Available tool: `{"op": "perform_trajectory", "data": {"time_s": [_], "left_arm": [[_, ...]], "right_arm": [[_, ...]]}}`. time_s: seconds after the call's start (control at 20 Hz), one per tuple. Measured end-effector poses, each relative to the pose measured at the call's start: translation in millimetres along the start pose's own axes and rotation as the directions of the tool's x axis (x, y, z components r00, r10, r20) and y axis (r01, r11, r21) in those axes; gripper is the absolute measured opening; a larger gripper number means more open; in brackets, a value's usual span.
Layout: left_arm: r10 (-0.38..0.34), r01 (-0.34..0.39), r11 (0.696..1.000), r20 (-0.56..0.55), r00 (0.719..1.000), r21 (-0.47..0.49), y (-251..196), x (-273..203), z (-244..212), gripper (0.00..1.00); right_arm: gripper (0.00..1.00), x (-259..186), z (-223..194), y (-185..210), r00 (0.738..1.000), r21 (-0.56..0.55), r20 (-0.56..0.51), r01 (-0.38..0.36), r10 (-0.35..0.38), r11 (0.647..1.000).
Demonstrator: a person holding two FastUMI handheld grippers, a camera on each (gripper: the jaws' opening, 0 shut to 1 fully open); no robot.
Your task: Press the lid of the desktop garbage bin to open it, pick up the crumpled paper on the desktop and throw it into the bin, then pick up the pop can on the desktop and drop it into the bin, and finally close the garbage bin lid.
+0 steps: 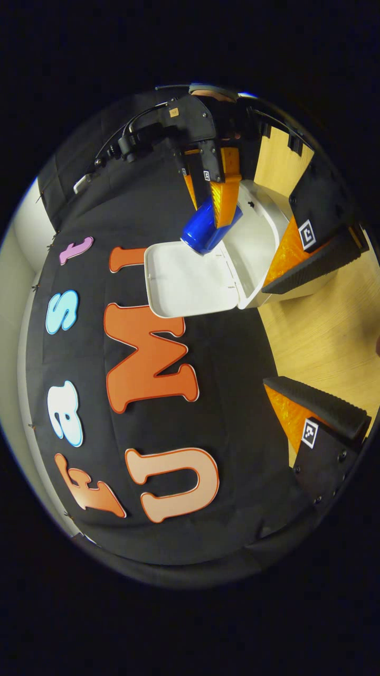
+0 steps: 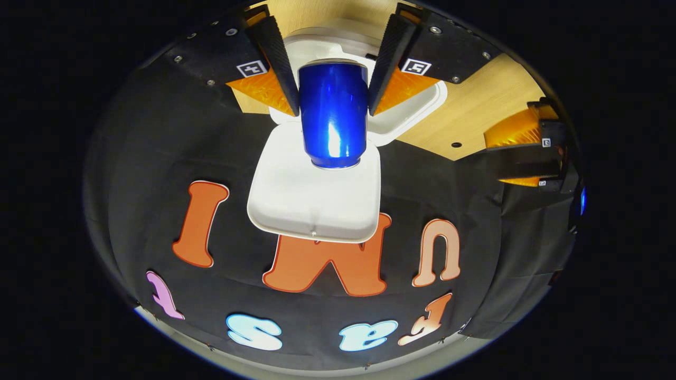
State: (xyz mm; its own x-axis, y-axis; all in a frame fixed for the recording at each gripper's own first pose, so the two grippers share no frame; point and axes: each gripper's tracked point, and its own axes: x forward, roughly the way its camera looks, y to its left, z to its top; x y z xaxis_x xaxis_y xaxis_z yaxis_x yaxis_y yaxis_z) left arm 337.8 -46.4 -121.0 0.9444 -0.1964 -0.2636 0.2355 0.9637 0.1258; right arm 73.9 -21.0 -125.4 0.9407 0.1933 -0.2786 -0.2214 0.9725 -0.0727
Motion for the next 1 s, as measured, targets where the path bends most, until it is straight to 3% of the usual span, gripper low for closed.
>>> {"op": "perform_trajectory", "data": {"time_s": [0.45,0.5,0.55,0.85,0.9,1.0], "left_arm": [[0.203,-0.200,0.979,0.089,0.975,-0.045,52,-31,24,1.00],[0.226,-0.223,0.974,0.105,0.968,-0.041,58,-36,29,0.95],[0.248,-0.245,0.969,0.119,0.962,-0.038,64,-42,32,1.00],[0.332,-0.326,0.943,0.144,0.932,-0.066,83,-69,39,0.99],[0.341,-0.335,0.940,0.144,0.929,-0.069,85,-74,40,0.95],[0.356,-0.350,0.934,0.151,0.922,-0.066,88,-83,40,0.99]], "right_arm": [[0.77,18,-30,10,0.997,-0.013,-0.072,-0.033,0.032,0.999],[0.77,18,-32,11,0.996,-0.013,-0.077,-0.037,0.036,0.999],[0.77,19,-34,13,0.996,-0.014,-0.082,-0.038,0.036,0.999],[0.78,17,-35,13,0.997,-0.010,-0.079,-0.027,0.026,1.000],[0.79,16,-34,12,0.997,-0.016,-0.078,-0.024,0.023,1.000],[0.79,14,-34,14,0.996,-0.020,-0.079,-0.030,0.029,0.999]]}}
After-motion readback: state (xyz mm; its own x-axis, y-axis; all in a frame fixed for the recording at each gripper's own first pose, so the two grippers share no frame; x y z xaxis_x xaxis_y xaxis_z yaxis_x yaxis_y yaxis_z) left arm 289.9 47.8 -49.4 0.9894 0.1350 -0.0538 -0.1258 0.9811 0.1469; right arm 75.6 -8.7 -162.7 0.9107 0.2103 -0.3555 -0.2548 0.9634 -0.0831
